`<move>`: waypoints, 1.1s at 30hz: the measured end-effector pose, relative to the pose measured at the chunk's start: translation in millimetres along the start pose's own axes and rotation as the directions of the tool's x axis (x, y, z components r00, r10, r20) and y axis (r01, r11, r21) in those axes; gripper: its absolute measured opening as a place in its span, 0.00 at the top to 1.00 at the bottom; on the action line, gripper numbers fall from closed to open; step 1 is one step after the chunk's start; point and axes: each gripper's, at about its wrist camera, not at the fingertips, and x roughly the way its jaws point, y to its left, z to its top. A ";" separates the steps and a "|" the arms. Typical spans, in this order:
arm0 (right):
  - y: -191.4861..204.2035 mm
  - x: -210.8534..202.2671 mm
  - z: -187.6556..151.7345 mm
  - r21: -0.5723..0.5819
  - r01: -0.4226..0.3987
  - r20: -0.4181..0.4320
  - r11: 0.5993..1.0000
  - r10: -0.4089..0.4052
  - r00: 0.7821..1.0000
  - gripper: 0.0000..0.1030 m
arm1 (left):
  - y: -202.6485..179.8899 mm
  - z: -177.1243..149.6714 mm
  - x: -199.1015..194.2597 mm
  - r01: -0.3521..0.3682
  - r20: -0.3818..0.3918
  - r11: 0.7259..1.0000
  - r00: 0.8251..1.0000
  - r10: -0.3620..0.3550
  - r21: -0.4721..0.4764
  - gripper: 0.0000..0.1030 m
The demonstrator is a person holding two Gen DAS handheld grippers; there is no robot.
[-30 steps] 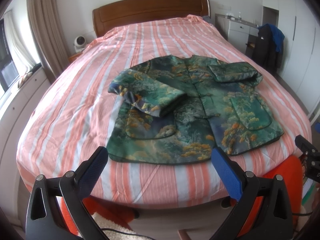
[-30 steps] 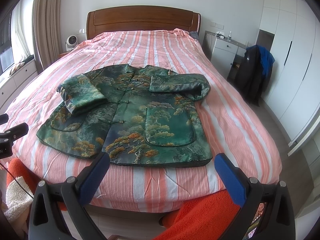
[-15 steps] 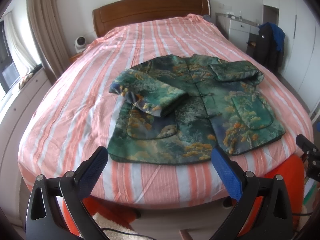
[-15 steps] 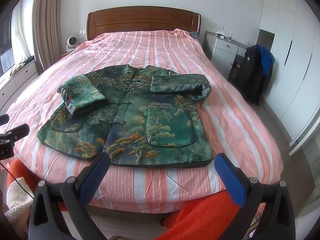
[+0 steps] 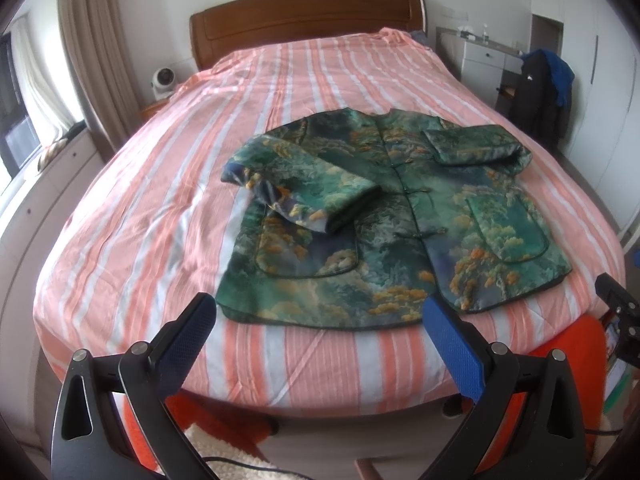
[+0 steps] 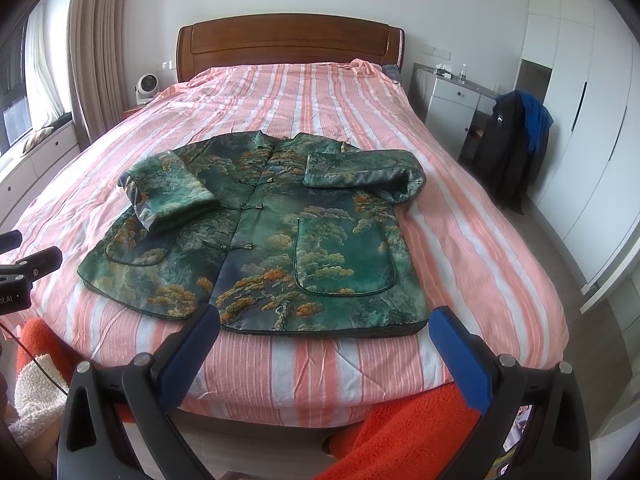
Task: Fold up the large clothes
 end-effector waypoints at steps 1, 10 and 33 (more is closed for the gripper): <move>-1.0 -0.1 0.8 0.001 -0.001 0.001 1.000 0.001 1.000 0.00 | -0.2 0.1 0.0 -0.001 0.001 1.000 1.000 0.001 0.000 0.00; -9.1 -0.6 3.7 0.012 -0.023 0.020 1.000 0.023 1.000 0.00 | 7.6 5.8 7.4 0.000 0.021 1.000 1.000 0.000 0.002 0.00; -164.4 252.1 -1.4 0.314 -0.266 -0.325 0.911 0.367 0.872 0.07 | 116.6 2.4 231.5 0.328 -0.297 0.913 0.871 -0.391 -0.241 0.82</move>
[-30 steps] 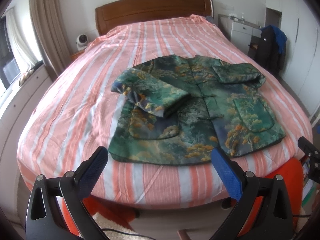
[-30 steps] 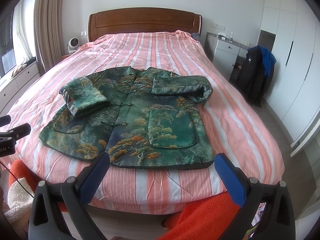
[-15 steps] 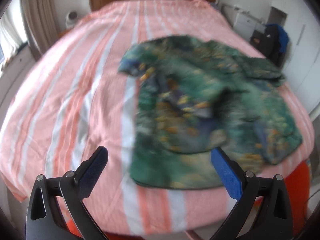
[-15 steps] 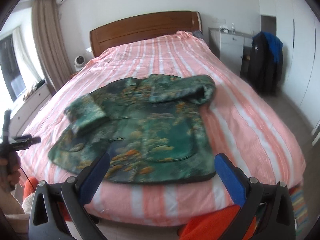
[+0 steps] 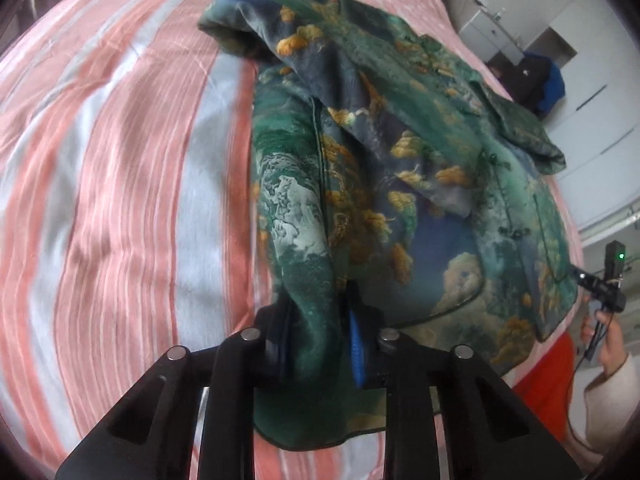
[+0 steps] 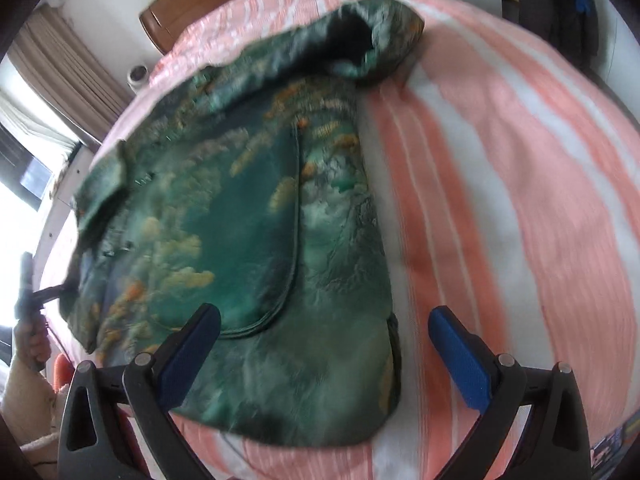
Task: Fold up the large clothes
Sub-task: 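Grasp the folded sleeve with the left gripper and pull it outward flat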
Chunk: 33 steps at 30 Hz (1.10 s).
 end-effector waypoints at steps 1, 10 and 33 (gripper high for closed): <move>-2.0 5.0 1.4 0.019 -0.012 -0.016 1.000 0.012 1.000 0.22 | 0.3 -3.4 -4.5 0.004 0.013 1.000 1.000 -0.004 -0.001 0.82; 31.8 -15.8 5.6 -0.086 -0.022 -0.037 0.996 0.019 0.999 0.82 | -26.1 -74.2 -51.5 -0.032 0.033 0.999 0.999 0.032 -0.001 0.84; 112.9 -78.6 -46.8 -0.136 0.070 0.230 0.988 -0.038 0.972 0.31 | -170.1 -38.1 -22.3 -0.398 0.280 0.548 0.916 0.289 0.736 0.02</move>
